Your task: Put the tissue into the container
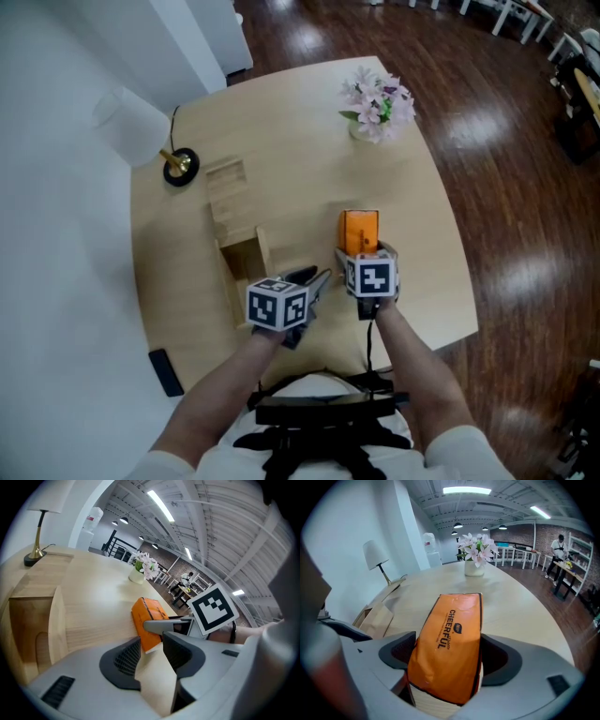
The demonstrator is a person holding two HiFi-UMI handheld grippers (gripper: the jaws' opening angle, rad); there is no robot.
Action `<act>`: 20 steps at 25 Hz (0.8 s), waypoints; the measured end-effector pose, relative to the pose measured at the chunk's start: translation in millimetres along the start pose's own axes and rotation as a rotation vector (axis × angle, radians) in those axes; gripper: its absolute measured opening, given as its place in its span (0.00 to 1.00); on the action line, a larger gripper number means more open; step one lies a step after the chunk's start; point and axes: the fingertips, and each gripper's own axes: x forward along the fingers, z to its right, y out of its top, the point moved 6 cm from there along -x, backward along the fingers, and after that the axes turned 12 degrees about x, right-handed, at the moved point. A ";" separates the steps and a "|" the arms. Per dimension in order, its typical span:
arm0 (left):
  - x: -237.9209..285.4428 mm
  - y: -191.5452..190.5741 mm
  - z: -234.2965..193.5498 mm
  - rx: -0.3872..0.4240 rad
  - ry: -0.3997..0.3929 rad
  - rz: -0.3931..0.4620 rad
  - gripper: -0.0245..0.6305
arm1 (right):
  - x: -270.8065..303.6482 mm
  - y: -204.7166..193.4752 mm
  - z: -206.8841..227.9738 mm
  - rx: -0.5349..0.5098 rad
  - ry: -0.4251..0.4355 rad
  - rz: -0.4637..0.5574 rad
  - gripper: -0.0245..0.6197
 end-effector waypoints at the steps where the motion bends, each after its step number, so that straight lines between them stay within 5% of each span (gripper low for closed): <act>1: -3.0 1.0 0.4 0.004 0.006 0.004 0.26 | -2.8 0.5 -1.3 -0.008 -0.002 0.002 0.71; 11: -58.3 11.0 11.6 0.029 0.032 0.104 0.24 | -46.4 13.1 -28.7 -0.041 0.045 0.086 0.69; 20: -126.9 -4.7 6.1 0.002 0.073 0.194 0.24 | -87.4 20.6 -102.2 -0.087 0.149 0.174 0.68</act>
